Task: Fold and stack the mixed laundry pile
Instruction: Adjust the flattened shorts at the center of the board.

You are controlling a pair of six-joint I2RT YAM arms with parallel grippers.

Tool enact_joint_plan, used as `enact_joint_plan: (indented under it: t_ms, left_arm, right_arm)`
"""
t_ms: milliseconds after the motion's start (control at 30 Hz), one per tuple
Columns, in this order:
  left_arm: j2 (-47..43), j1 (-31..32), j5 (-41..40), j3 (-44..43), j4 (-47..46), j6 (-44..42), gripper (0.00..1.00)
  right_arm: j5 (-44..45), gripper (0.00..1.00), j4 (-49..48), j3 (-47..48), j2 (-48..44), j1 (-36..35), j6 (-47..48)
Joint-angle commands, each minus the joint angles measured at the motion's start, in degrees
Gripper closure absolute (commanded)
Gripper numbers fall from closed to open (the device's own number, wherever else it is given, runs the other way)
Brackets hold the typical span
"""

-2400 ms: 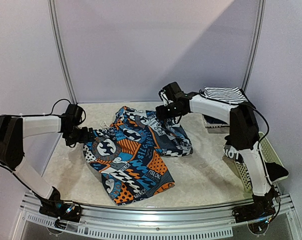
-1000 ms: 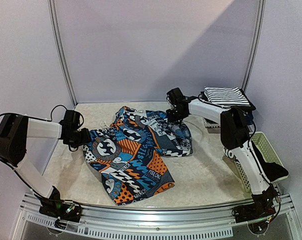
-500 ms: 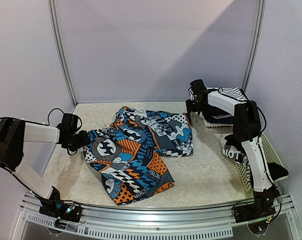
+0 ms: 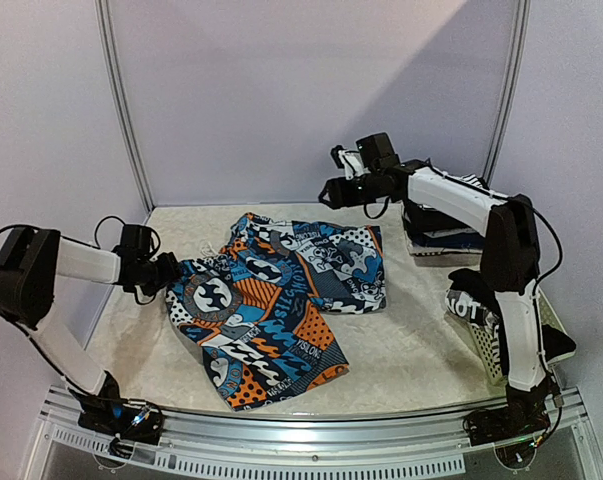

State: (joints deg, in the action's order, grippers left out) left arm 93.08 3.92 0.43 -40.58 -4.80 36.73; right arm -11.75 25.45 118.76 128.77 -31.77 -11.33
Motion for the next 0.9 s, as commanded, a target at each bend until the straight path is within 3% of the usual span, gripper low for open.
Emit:
enact_joint_plan:
  t_ms: [0, 200, 333, 500, 533, 667, 700, 800, 867]
  left_arm:
    - [6.8, -1.9, 8.5, -5.2, -3.1, 0.1, 0.43]
    - [5.7, -1.9, 9.3, -5.5, -2.6, 1.8, 1.0]
    - [-4.7, -1.9, 2.4, 0.6, 2.8, 5.1, 1.0]
    - [-25.1, 0.7, -8.9, 10.9, 10.3, 12.4, 1.0]
    - [-28.8, 1.8, -10.7, 12.8, 11.1, 13.9, 0.97]
    - [-39.8, 4.4, -13.7, 17.6, 16.2, 18.3, 0.66]
    - [-42.1, 4.5, -13.3, 18.7, 16.8, 18.8, 0.55]
    - [-49.2, 5.0, -14.1, 19.9, 18.8, 17.1, 0.03]
    - [-52.0, 5.2, -16.8, 17.4, 20.7, 13.2, 0.0]
  right_arm:
    - [-16.4, 0.38, -1.0, 0.3, 5.4, -1.4, -2.8]
    - [-15.6, 0.39, 4.6, 8.4, 14.0, -0.9, -3.7]
    - [-12.5, 0.41, 6.6, 9.5, 17.7, 1.1, -6.8]
    - [-9.0, 0.42, 8.3, 8.8, 19.6, 3.6, -9.3]
    - [-8.6, 0.42, 8.3, 8.5, 19.7, 3.9, -9.5]
    - [-9.3, 0.43, 8.1, 7.9, 18.9, 4.4, -9.6]
    - [-10.0, 0.43, 8.1, 7.9, 18.4, 4.3, -9.4]
    - [-10.8, 0.43, 8.4, 6.8, 16.0, 3.7, -7.6]
    - [-9.6, 0.42, 8.9, 5.0, 13.5, 2.8, -5.8]
